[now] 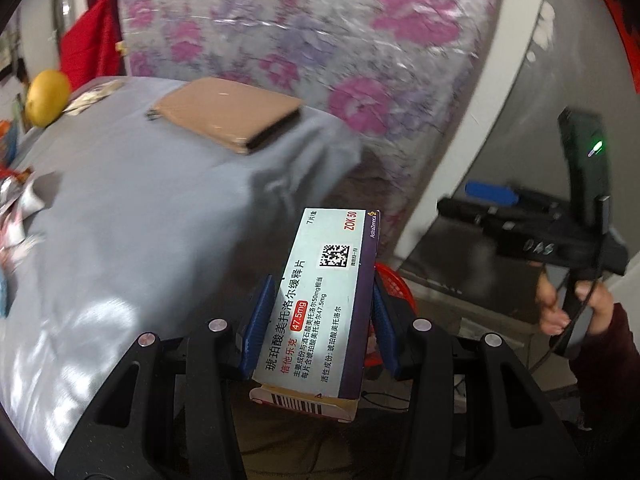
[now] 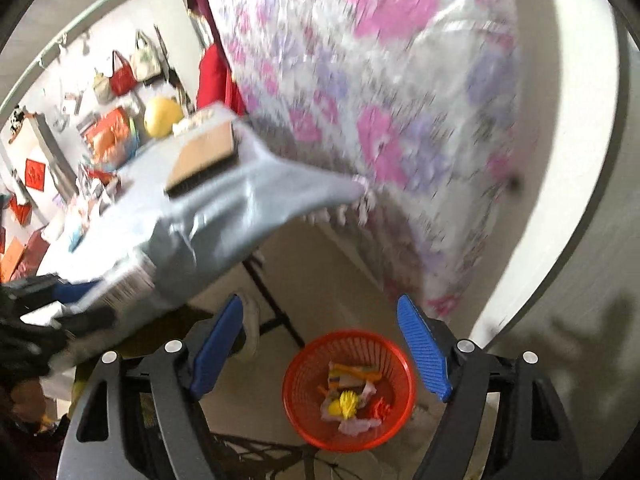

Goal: Collect trash
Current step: 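Carry box and tassel over the red wastebasket and open both grippers, then move both tools back over the remaining trash on the table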

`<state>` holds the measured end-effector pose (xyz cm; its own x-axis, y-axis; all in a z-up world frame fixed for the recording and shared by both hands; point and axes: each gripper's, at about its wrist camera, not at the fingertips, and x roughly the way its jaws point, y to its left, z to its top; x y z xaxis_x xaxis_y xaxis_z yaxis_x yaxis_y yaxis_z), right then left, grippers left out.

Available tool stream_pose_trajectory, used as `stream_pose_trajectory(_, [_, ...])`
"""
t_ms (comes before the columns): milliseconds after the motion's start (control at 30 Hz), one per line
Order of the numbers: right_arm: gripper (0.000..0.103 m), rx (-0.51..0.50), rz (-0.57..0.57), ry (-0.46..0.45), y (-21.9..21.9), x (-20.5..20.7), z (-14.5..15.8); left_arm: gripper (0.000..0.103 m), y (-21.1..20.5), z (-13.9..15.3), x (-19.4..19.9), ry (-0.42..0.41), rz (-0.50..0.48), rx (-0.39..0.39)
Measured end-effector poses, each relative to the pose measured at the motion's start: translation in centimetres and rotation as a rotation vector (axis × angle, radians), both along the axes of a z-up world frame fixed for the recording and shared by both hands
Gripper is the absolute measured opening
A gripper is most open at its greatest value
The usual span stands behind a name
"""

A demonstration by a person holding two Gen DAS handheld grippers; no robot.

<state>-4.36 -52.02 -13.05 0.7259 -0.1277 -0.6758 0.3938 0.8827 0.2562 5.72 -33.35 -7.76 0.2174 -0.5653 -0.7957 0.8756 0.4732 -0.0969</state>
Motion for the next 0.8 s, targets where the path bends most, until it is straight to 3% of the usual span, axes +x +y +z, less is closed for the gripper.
stream_pose_trajectory(233, [0.08, -0.027, -0.055, -0.085, -1.4, -2.1, 2.8, 0.048, -5.3, -1.5, -1.2, 0.053, -0.123, 0.027])
stream_pose_trajectory(367, [0.081, -0.031, -0.067, -0.121, -1.8, -2.9, 3.6, 0.084, -6.7, -1.9, -2.2, 0.028, -0.138, 0.051])
stream_pose_trajectory(400, [0.081, -0.027, -0.062, -0.129, -1.7, -3.0, 3.8, 0.087, -6.5, -1.7, -2.4, 0.008, -0.135, 0.047])
stream_pose_trajectory(500, [0.081, -0.023, -0.047, -0.138, -1.3, -2.9, 3.9, 0.091, -5.5, -0.9, -2.1, -0.051, -0.096, 0.043])
stream_pose_trajectory(800, [0.085, 0.0, 0.034, -0.147, 1.1, -1.6, 4.1, 0.094, 0.1, 1.0, 1.6, -0.102, 0.114, 0.003])
